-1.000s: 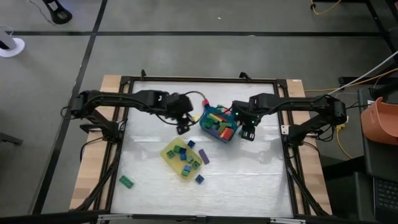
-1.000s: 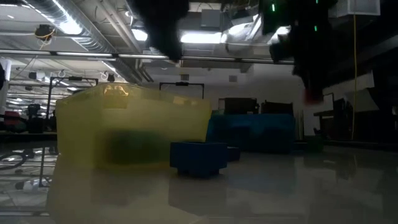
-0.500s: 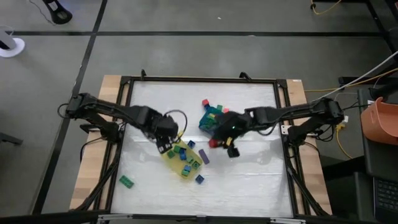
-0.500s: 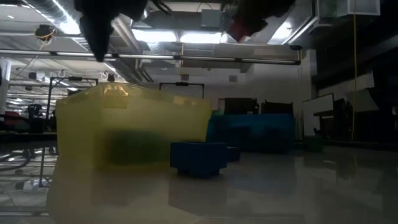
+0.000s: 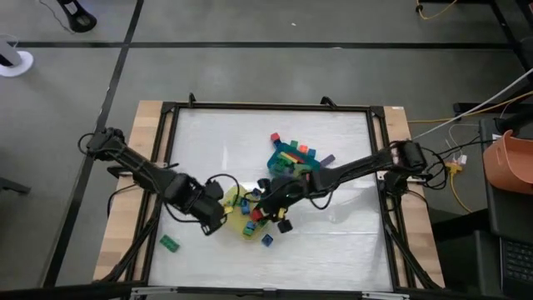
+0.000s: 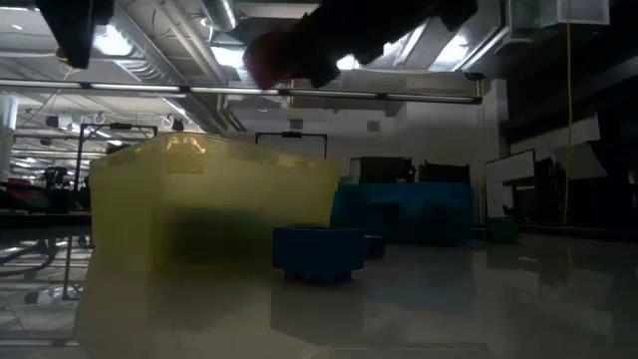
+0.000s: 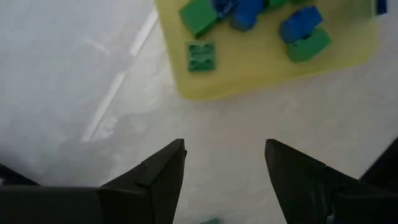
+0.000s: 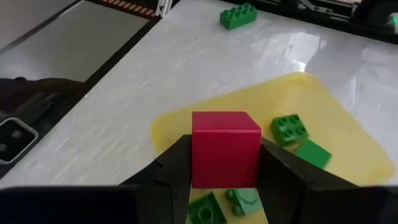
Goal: Sort blocks by size
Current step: Put the small red wooden block into the yellow bin
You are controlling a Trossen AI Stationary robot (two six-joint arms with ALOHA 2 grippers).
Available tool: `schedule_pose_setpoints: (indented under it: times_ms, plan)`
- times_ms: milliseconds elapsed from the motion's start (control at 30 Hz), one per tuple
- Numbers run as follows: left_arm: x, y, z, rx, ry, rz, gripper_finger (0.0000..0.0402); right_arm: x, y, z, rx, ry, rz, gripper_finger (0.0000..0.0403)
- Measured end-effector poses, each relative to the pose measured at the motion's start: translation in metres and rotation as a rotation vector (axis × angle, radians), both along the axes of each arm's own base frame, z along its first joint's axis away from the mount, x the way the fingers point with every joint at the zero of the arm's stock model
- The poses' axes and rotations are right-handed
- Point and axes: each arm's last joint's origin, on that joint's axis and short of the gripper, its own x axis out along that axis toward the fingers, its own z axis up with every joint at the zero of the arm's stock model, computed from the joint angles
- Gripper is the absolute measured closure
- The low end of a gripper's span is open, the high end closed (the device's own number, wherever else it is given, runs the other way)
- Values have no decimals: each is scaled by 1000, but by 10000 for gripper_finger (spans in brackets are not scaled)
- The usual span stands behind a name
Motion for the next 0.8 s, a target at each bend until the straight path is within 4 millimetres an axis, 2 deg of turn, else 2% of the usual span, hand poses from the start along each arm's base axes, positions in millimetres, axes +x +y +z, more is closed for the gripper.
schedule_pose_setpoints:
  times_ms: [233, 333, 600, 800]
  plan:
    - [-5, -27, 2, -47, -96, -31, 192, 12, 2, -26, -12, 8, -16, 253]
    - [-10, -36, 2, -87, -102, 30, 192, 14, 1, -31, -35, 16, -81, 249]
    - [-26, -57, 2, -287, -54, 560, 192, 17, -2, -38, -80, 22, -153, 190]
    - [-41, -84, -9, -333, -6, 848, 192, 17, -2, -38, -79, 22, -153, 164]
